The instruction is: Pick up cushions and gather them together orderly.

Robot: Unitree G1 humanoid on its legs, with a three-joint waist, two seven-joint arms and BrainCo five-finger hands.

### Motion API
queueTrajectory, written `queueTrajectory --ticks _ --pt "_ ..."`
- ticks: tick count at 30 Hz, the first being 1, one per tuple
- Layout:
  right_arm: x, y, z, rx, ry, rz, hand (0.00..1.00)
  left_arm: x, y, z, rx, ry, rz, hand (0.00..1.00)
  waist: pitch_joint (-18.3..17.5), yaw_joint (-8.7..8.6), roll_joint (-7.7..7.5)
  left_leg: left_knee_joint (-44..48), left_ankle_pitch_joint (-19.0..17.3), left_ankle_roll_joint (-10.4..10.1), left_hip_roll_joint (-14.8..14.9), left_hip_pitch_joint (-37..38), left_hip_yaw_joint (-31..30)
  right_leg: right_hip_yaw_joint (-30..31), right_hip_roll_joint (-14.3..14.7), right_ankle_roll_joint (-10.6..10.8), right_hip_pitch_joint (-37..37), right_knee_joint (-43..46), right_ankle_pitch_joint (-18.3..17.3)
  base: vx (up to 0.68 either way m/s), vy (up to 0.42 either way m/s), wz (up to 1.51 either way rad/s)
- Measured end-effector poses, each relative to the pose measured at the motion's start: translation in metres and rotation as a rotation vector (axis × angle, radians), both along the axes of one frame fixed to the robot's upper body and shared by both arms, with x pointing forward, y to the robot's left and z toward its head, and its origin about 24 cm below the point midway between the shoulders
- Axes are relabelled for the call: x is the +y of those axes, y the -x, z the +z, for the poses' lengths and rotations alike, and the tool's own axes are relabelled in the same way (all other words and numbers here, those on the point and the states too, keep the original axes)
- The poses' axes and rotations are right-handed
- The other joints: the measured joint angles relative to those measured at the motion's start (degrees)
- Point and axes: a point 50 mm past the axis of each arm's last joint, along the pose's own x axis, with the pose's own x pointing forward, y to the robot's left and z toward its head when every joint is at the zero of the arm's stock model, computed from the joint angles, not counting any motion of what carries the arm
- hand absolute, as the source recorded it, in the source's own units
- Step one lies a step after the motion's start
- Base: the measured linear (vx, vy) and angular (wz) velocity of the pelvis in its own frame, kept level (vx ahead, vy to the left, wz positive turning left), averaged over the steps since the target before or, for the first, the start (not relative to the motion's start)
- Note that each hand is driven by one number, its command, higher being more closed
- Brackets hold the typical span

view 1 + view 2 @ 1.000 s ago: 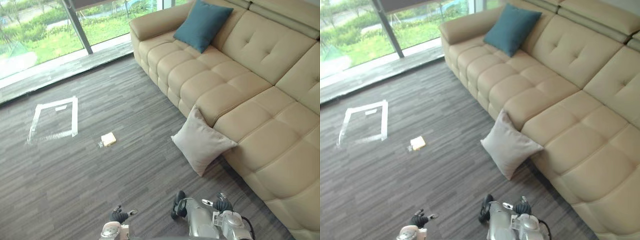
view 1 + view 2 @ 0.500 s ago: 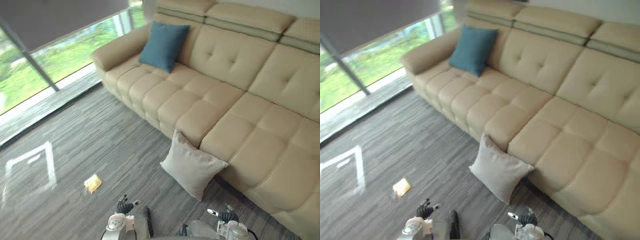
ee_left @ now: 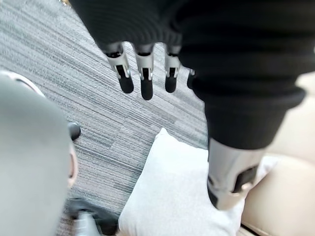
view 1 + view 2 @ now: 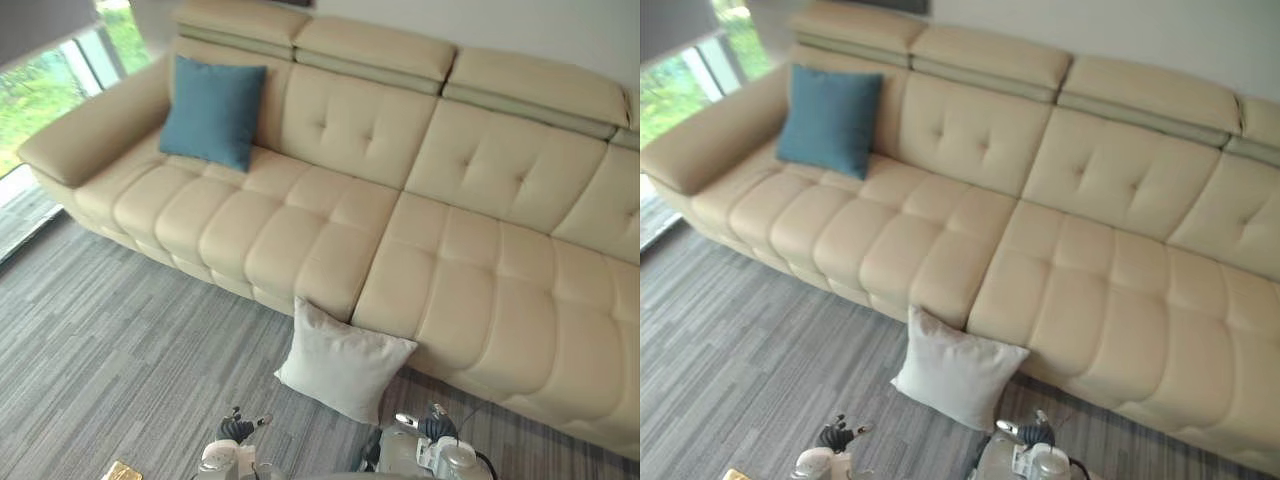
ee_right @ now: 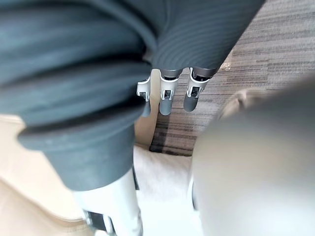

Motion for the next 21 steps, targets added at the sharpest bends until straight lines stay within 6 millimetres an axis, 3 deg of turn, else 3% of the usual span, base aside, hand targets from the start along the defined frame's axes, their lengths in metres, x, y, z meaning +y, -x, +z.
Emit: queueTrajectory --ticks 1,2,3,7,9,10,11,12,13,18,21 --pt "-0.001 0.000 0.000 0.000 0.001 0.000 0.00 -0.001 0.000 0.000 0.000 0.002 -0.001 0.00 0.0 -0.08 0.15 0.2 0.0 0.0 0.1 0.0 -0.1 0.0 0.1 0.0 0.1 -0.1 0.0 0.25 -0.079 -0.10" --pt "-0.009 0.000 0.001 0.000 0.020 -0.020 0.00 -0.015 -0.003 0.000 -0.011 0.028 -0.043 0.00 0.2 -0.68 1.63 -0.3 -0.9 -1.4 0.1 0.0 -1.6 -0.3 0.7 0.1 2.8 -2.3 0.1 0.13 -0.075 0.09" --pt "-0.011 0.003 0.000 0.011 0.022 -0.032 0.00 -0.016 -0.004 0.000 -0.016 0.029 -0.059 0.00 0.0 -0.68 1.86 -0.3 2.0 -1.8 0.1 -1.2 -2.1 -0.4 1.2 0.5 3.9 -2.9 -0.1 0.08 -0.073 0.09" --pt "-0.009 0.008 -0.003 0.041 0.018 -0.034 0.00 -0.007 -0.010 0.004 -0.036 -0.001 -0.082 0.00 0.1 0.64 0.04 13.4 0.5 -2.4 2.6 -6.4 -2.3 1.6 2.1 3.1 6.7 -8.0 0.3 0.03 -0.046 -0.16" --pt "-0.009 0.012 -0.006 0.062 0.017 -0.040 0.00 -0.005 -0.009 0.004 -0.037 -0.008 -0.081 0.00 0.3 1.19 -0.30 9.7 -3.3 -1.7 0.7 -7.9 -6.9 4.3 2.3 3.2 8.3 -10.9 1.2 0.02 0.046 -0.61" --pt "-0.010 0.013 -0.007 0.070 0.019 -0.045 0.00 -0.004 -0.009 0.004 -0.036 -0.011 -0.081 0.00 0.4 1.33 -0.47 6.6 -3.2 -1.6 -0.3 -8.5 -8.9 5.8 2.2 3.8 9.0 -11.3 1.5 0.04 0.066 -0.73" --pt "-0.010 0.014 -0.007 0.071 0.021 -0.048 0.00 -0.003 -0.009 0.004 -0.036 -0.012 -0.077 0.00 0.4 1.34 -0.47 4.0 -2.2 -1.1 -0.9 -9.2 -11.2 6.6 2.1 4.6 9.5 -11.5 2.0 0.07 0.104 -0.79" --pt "-0.011 0.014 -0.007 0.070 0.024 -0.047 0.00 -0.004 -0.008 0.004 -0.037 -0.011 -0.076 0.00 0.2 1.35 -0.03 -1.2 2.3 -1.6 -1.4 -10.3 -15.7 8.3 2.5 5.7 9.5 -11.0 2.2 0.08 0.132 -0.89" --pt "-0.011 0.014 -0.006 0.072 0.027 -0.047 0.00 -0.005 -0.009 0.004 -0.042 -0.007 -0.073 0.00 0.2 1.76 0.16 -0.7 5.4 -1.2 -1.5 -10.2 -16.1 10.4 3.0 7.3 9.5 -10.7 2.0 0.09 0.133 -0.79" --pt "0.002 0.019 -0.010 0.079 -0.012 -0.074 0.00 0.001 -0.011 0.005 -0.047 -0.027 -0.076 0.00 -1.1 1.32 -2.55 -4.1 5.5 -1.0 -3.7 -6.6 -13.8 13.0 2.3 9.5 12.2 -16.0 4.9 0.12 0.128 -0.28" --pt "0.004 0.020 -0.011 0.080 -0.019 -0.081 0.00 0.001 -0.006 0.004 -0.033 -0.026 -0.073 0.00 -1.0 1.41 -2.16 -5.3 5.5 -1.0 -4.0 -4.1 -13.4 13.9 2.5 9.8 13.9 -17.6 5.1 0.07 0.046 -0.18"
